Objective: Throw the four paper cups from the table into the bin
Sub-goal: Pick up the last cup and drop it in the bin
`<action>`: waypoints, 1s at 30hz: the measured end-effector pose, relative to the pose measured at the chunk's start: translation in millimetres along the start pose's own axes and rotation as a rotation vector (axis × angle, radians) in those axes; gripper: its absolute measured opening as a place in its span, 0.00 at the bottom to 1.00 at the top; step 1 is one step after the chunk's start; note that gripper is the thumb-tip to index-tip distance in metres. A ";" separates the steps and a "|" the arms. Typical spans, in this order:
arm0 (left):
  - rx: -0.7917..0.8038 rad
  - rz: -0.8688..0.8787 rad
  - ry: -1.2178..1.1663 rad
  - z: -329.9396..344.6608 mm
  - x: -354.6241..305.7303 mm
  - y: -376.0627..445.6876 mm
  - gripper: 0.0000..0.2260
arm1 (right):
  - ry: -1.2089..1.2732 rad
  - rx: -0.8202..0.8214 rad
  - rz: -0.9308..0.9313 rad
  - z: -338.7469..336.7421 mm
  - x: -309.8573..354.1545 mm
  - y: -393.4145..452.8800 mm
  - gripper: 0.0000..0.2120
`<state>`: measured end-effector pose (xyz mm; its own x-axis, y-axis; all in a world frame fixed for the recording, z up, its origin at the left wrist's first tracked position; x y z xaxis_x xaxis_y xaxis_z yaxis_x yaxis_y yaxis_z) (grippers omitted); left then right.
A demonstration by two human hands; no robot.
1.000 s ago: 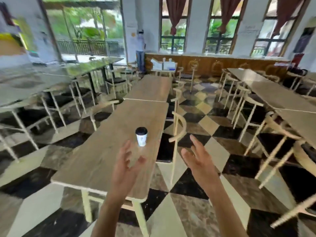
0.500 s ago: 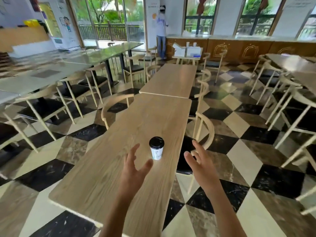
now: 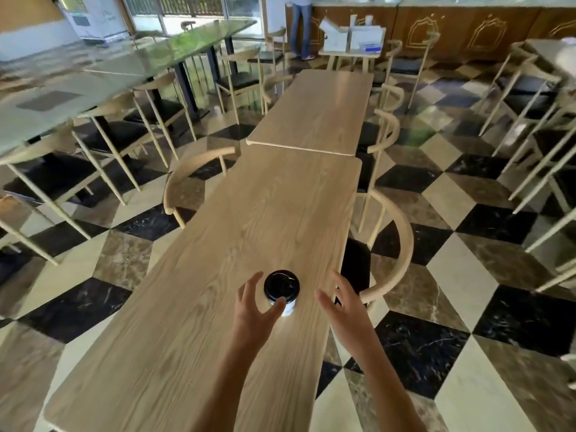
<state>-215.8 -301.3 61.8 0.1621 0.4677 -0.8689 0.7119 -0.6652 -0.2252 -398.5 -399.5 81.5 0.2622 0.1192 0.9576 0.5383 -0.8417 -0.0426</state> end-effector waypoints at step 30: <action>0.144 -0.217 -0.229 32.0 23.8 52.0 0.31 | 0.001 0.035 0.189 27.2 -71.2 50.0 0.34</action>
<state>-196.8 -343.3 15.2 -0.1516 0.4754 -0.8666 0.6064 -0.6477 -0.4614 -368.5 -435.8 3.5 0.3600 -0.0396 0.9321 0.5076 -0.8300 -0.2313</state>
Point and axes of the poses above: each hand's wrist, its own y-axis towards the middle knuckle, its own z-axis out of the palm, x = y × z, the point moved 8 cm from there along y, towards the middle knuckle, and after that the axes turned 10 degrees about -z, right-handed, at the moved point
